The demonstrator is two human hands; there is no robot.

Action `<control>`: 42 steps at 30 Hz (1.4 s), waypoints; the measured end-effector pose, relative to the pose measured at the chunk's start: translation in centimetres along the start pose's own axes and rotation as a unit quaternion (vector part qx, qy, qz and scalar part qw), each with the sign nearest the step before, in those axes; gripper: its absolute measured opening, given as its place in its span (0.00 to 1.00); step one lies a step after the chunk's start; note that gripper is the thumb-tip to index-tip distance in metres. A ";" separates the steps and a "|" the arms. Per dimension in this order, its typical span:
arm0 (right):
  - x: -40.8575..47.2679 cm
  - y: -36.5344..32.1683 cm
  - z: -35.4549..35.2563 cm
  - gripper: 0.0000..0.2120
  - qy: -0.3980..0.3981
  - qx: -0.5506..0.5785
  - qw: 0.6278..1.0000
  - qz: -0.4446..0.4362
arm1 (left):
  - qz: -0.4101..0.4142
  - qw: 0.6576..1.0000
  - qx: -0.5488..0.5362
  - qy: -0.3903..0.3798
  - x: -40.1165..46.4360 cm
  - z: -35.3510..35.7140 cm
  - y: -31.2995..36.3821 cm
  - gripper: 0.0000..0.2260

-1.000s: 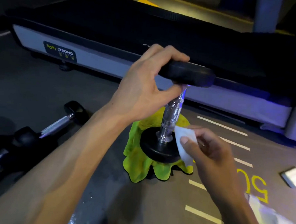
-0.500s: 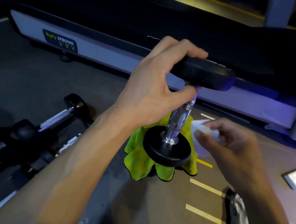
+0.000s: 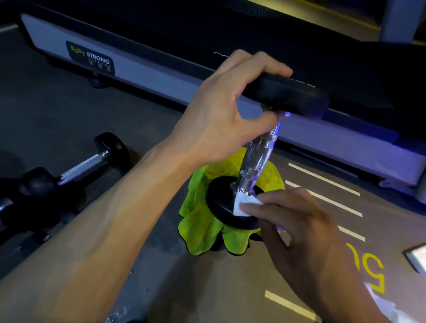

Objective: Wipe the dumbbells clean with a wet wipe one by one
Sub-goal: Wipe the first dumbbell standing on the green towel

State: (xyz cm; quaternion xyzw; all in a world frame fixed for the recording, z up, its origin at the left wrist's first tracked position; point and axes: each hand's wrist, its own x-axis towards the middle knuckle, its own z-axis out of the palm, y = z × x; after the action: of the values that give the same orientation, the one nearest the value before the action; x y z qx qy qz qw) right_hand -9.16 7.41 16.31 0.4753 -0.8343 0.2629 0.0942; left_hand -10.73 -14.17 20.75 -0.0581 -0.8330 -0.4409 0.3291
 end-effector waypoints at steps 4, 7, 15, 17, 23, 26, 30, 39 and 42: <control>1.6 0.2 0.0 0.18 -0.043 -0.027 0.999 -0.020 | -0.001 1.000 -0.003 -0.004 0.1 0.4 0.2 0.18; 2.8 0.1 0.4 0.17 -0.065 -0.046 0.997 -0.013 | -0.005 1.000 -0.007 -0.005 0.1 0.5 0.4 0.18; 2.8 0.1 1.4 0.10 0.028 -0.055 0.998 0.028 | -0.005 1.000 0.010 -0.004 0.4 0.5 0.1 0.18; 2.5 0.0 1.2 0.10 0.027 -0.058 0.997 0.037 | -0.002 1.000 0.014 -0.004 0.4 0.4 0.1 0.18; 3.8 0.2 0.9 0.10 0.032 -0.044 0.998 0.026 | -0.002 1.000 0.016 -0.001 0.2 0.6 0.3 0.18; 2.8 -0.1 1.4 0.12 0.022 -0.046 0.998 0.047 | -0.005 1.000 0.012 0.001 0.3 0.7 0.3 0.18; 3.2 0.0 0.8 0.10 0.001 -0.045 0.998 0.033 | -0.003 1.000 0.008 -0.001 0.1 0.8 0.4 0.18; 2.4 -1.0 1.8 0.11 0.019 -0.062 0.995 0.073 | 0.006 1.000 0.005 0.009 0.0 0.8 0.3 0.18; 1.7 0.3 1.2 0.12 0.052 -0.059 0.990 0.116 | 0.002 1.000 0.003 0.014 -0.1 0.6 0.3 0.18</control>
State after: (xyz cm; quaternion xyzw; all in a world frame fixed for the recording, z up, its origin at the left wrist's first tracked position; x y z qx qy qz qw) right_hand -10.23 5.63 15.94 0.3545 -0.8918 0.2471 0.1339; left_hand -10.84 -13.51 20.63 -0.0522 -0.8294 -0.4386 0.3421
